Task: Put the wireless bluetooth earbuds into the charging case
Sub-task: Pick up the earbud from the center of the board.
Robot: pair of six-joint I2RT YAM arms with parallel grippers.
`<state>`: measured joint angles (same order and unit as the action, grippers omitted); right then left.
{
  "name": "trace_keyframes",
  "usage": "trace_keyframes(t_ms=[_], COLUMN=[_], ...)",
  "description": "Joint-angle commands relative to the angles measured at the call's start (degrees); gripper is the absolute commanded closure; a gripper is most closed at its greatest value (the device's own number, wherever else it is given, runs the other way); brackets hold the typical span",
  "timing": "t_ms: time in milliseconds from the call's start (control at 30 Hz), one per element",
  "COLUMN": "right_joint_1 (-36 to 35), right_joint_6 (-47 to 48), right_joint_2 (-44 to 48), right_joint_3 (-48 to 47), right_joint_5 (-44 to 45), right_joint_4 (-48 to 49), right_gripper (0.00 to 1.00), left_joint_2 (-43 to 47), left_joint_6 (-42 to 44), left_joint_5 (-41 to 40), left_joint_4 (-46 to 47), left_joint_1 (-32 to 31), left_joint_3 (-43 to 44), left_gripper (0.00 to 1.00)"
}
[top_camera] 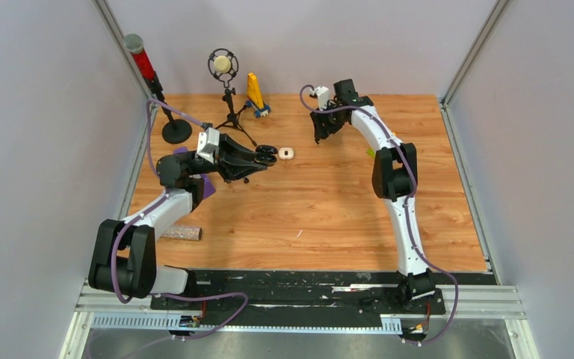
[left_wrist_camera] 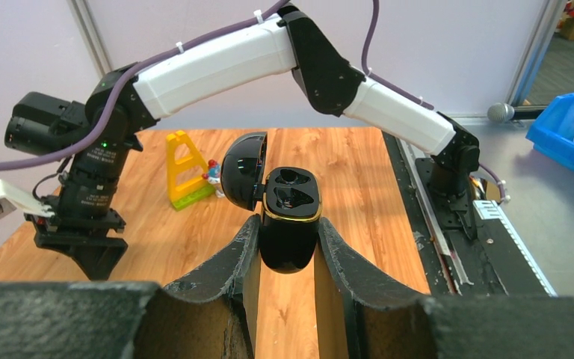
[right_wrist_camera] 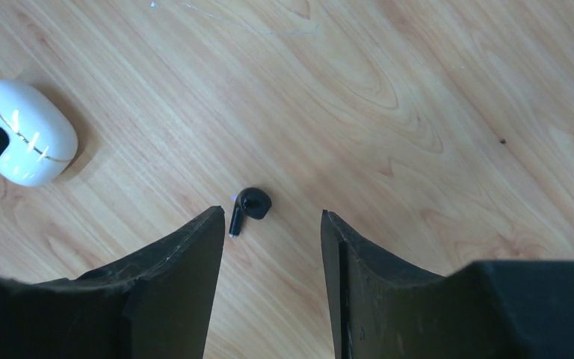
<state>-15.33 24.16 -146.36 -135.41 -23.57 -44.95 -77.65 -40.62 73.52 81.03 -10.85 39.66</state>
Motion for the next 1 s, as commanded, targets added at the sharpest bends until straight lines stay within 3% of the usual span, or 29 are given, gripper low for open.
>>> trace_keyframes(t_ms=[0, 333, 700, 967], right_joint_1=[-0.4, -1.2, -2.6, -2.3], right_joint_6=[0.1, 0.3, 4.8, 6.4], right_joint_2=[-2.3, -4.5, -2.0, 0.5], right_joint_3=[-2.9, -2.7, 2.5, 5.2], right_joint_5=[-1.3, -1.5, -1.7, -1.6], right_joint_4=[3.4, 4.4, 2.6, 2.2], right_gripper=[0.48, 0.54, 0.67, 0.57], left_joint_2=[0.0, -0.5, -1.0, -0.9], left_joint_6=[1.0, -0.3, -0.9, -1.3], left_joint_5=[0.5, 0.5, 0.3, 0.0], left_joint_4=[2.7, 4.6, 5.2, 5.2], left_joint_1=[0.4, 0.7, 0.7, 0.7], left_joint_3=[0.8, 1.0, 1.4, 1.5], left_gripper=[1.00, 1.00, 1.00, 1.00])
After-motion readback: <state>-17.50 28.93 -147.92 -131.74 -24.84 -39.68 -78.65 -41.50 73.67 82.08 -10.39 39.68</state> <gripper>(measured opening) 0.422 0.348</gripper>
